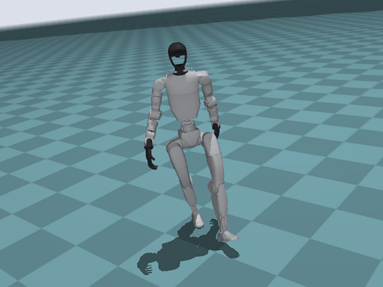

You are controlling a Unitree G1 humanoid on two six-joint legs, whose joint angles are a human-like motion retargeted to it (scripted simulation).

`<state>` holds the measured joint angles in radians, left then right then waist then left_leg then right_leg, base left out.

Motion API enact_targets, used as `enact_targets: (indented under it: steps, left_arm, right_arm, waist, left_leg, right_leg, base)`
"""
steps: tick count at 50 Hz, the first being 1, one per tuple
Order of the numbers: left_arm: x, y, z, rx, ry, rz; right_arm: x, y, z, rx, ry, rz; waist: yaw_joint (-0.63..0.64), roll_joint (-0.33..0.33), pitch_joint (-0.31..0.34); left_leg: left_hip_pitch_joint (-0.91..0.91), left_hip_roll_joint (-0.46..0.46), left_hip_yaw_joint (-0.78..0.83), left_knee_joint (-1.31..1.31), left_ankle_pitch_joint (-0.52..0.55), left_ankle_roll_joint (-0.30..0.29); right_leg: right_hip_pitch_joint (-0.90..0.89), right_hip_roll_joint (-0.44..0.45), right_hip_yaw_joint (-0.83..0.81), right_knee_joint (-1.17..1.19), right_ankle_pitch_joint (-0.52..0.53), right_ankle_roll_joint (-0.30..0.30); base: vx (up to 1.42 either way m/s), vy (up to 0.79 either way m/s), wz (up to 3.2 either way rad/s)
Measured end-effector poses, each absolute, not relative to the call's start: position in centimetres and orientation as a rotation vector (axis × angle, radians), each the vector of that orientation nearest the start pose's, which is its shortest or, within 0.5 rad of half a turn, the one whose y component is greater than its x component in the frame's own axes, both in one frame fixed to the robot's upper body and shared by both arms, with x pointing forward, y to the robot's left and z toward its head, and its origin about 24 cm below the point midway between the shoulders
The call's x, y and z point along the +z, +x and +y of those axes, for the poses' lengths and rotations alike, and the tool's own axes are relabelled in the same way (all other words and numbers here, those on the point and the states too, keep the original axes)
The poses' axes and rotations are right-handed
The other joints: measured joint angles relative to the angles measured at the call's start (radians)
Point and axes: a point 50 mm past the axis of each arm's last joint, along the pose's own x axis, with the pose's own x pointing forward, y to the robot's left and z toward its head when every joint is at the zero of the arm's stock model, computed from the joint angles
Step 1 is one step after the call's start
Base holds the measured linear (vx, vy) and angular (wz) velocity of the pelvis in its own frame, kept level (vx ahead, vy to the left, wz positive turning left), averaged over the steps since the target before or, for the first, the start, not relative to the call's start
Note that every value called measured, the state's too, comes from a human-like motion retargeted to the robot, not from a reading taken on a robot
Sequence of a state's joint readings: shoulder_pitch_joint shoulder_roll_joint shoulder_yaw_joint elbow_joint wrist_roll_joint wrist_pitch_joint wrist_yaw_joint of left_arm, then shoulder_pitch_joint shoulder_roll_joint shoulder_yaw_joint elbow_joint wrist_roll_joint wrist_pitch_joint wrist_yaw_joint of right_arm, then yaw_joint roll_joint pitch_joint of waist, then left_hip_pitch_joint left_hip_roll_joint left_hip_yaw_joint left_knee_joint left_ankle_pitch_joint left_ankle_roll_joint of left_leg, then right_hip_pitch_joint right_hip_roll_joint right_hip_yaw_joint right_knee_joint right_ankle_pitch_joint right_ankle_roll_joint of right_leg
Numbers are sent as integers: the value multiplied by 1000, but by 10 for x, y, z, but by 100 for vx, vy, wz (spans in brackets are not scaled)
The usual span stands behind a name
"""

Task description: Kungfu

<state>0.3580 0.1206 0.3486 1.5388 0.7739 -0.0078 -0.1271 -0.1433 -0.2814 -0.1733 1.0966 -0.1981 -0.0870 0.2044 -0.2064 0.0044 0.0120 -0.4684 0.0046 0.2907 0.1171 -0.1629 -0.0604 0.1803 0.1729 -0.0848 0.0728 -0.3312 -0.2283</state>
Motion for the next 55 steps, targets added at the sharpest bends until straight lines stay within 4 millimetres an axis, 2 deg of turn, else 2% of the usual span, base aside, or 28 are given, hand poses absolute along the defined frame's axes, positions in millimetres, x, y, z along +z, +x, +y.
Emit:
enact_targets:
  steps: [2, 4, 5, 7, 10, 13, 15, 18, 21, 25, 28, 30, 32, 34, 35, 37, 40, 43, 44, 46, 49, 52, 55]
  left_arm:
    - [-156, -135, 193, -298, 216, 1917]
    - [-156, -136, 195, -268, 226, 1920]
    - [-156, -136, 197, -249, 234, 1922]
    - [-153, -140, 203, -225, 245, 1938]
    - [-154, -134, 207, -235, 216, 1963]
    - [-161, -102, 220, -282, 292, 1895]
    - [-165, -81, 226, -306, 359, 1832]
    - [-169, -40, 240, -343, 463, 1705]
    - [-168, 8, 250, -353, 537, 1532]
    - [-159, 58, 263, -300, 562, 1323]
    - [-153, 77, 270, -258, 547, 1241]
    - [-151, 83, 272, -243, 531, 1219]
    - [-150, 81, 273, -235, 517, 1226]
    - [-153, 73, 272, -234, 510, 1255]
    - [-154, 68, 271, -237, 508, 1274]
    - [-159, 53, 264, -255, 503, 1331]
    - [-166, 25, 253, -277, 504, 1428]
    - [-169, 0, 245, -278, 522, 1465]
    - [-169, -7, 245, -282, 537, 1478]
    - [-168, -26, 247, -296, 579, 1529]
    - [-167, -58, 240, -307, 603, 1652]
    - [-166, -86, 221, -293, 476, 1746]
    - [-163, -108, 203, -326, 289, 1818]
  right_arm:
    - [-125, 167, -254, 13, -241, 927]
    - [-136, 151, -245, 32, -216, 992]
    - [-143, 140, -240, 51, -198, 1041]
    - [-159, 105, -224, 122, -166, 1179]
    - [-175, 52, -200, 239, -176, 1381]
    - [-180, 9, -191, 255, -215, 1513]
    - [-179, -26, -188, 271, -253, 1626]
    - [-173, -74, -177, 281, -258, 1795]
    - [-167, -101, -166, 293, -181, 1864]
    - [-160, -121, -160, 339, -88, 1942]
    - [-160, -122, -162, 343, -85, 1952]
    - [-161, -118, -165, 332, -98, 1934]
    - [-165, -109, -169, 316, -119, 1899]
    - [-168, -95, -174, 294, -140, 1859]
    - [-170, -86, -177, 281, -148, 1835]
    - [-174, -70, -182, 248, -162, 1783]
    - [-178, -36, -190, 202, -170, 1675]
    - [-180, 3, -196, 160, -170, 1550]
    - [-179, 15, -197, 150, -164, 1511]
    - [-178, 36, -199, 143, -146, 1441]
    - [-174, 60, -201, 149, -120, 1367]
    - [-169, 83, -205, 147, -128, 1295]
    - [-164, 100, -210, 119, -140, 1219]
  waist:
    - [26, -19, -11]
    - [56, -45, -20]
    - [72, -61, -26]
    - [86, -88, -42]
    - [60, -80, -36]
    - [-6, 21, -19]
    - [-22, 56, -15]
    - [-24, 67, 4]
    - [-80, 81, 32]
    - [-152, 51, 39]
    - [-201, 22, 43]
    - [-221, 15, 48]
    - [-212, 28, 42]
    - [-213, 27, 34]
    - [-219, 31, 34]
    - [-246, 52, 29]
    - [-265, 47, 31]
    - [-227, -9, 38]
    - [-220, -18, 33]
    - [-204, -29, 13]
    - [-146, -50, -23]
    - [-82, -66, -27]
    - [-46, -60, -24]
  left_leg:
    - [0, 9, 59, 83, 104, 142]
    - [27, -2, 62, 93, 134, 186]
    - [45, -16, 46, 79, 149, 197]
    - [92, -73, -122, 63, 75, 184]
    - [139, -32, -67, 82, 29, 155]
    - [187, 93, -117, 106, -56, 107]
    - [250, 86, -137, 85, -92, 114]
    - [342, 70, -137, 48, -116, 115]
    - [420, 61, -172, 23, -147, 106]
    - [505, 16, -194, 7, -192, 88]
    - [581, -8, -210, 2, -230, 63]
    - [638, -5, -211, -5, -247, 36]
    - [673, 22, -184, -2, -248, -2]
    - [699, 24, -178, 16, -211, -39]
    - [710, 33, -181, 30, -176, -61]
    - [709, 78, -181, 75, -32, -118]
    - [654, 123, -181, 246, 257, -199]
    - [553, 119, -140, 532, 428, -164]
    - [508, 120, -145, 613, 422, -151]
    - [414, 131, -152, 723, 341, -131]
    - [284, 115, -147, 761, 253, -111]
    - [204, 63, -139, 652, 150, -91]
    - [166, -21, -196, 429, 96, -59]
  right_leg:
    - [8, -13, -6, 24, 15, 57]
    - [20, -28, 2, 44, 62, 121]
    - [27, -36, 7, 59, 100, 165]
    - [34, -51, 16, 114, 235, 284]
    - [-13, -38, 31, 275, 495, 475]
    - [-133, 75, -125, 452, 681, 490]
    - [-180, 30, -195, 558, 608, 490]
    - [-280, -51, -221, 671, 439, 404]
    - [-358, -98, -252, 599, 348, 333]
    - [-402, -207, -246, 308, 308, 281]
    - [-404, -271, -241, 60, 302, 223]
    - [-415, -266, -214, -70, 368, 212]
    - [-435, -255, -216, -100, 358, 189]
    - [-438, -248, -217, -45, 447, 158]
    - [-428, -242, -228, -29, 459, 144]
    - [-393, -219, -255, -7, 402, 127]
    - [-343, -221, -253, 42, 318, 139]
    - [-271, -213, -212, 49, 258, 98]
    - [-254, -205, -208, 48, 239, 88]
    - [-229, -186, -203, 44, 211, 76]
    - [-202, -153, -163, 34, 187, 70]
    - [-163, -120, -100, 26, 180, 65]
    - [-118, -81, -79, 9, 187, 69]
  base:
    - [92, -33, -37]
    - [75, -29, -55]
    - [89, -32, -55]
    - [107, -32, -20]
    - [78, -25, -2]
    - [73, -41, 86]
    - [80, -5, 44]
    - [72, -16, 27]
    - [59, -32, 102]
    - [57, -38, 70]
    - [58, -47, 49]
    - [61, -55, 15]
    - [66, -69, -33]
    - [63, -68, -13]
    - [51, -54, 32]
    - [53, -60, 46]
    - [57, -73, 3]
    - [50, -68, -67]
    - [57, -76, -39]
    - [52, -67, -28]
    - [49, -56, -83]
    - [49, -42, -127]
    - [50, -31, -81]
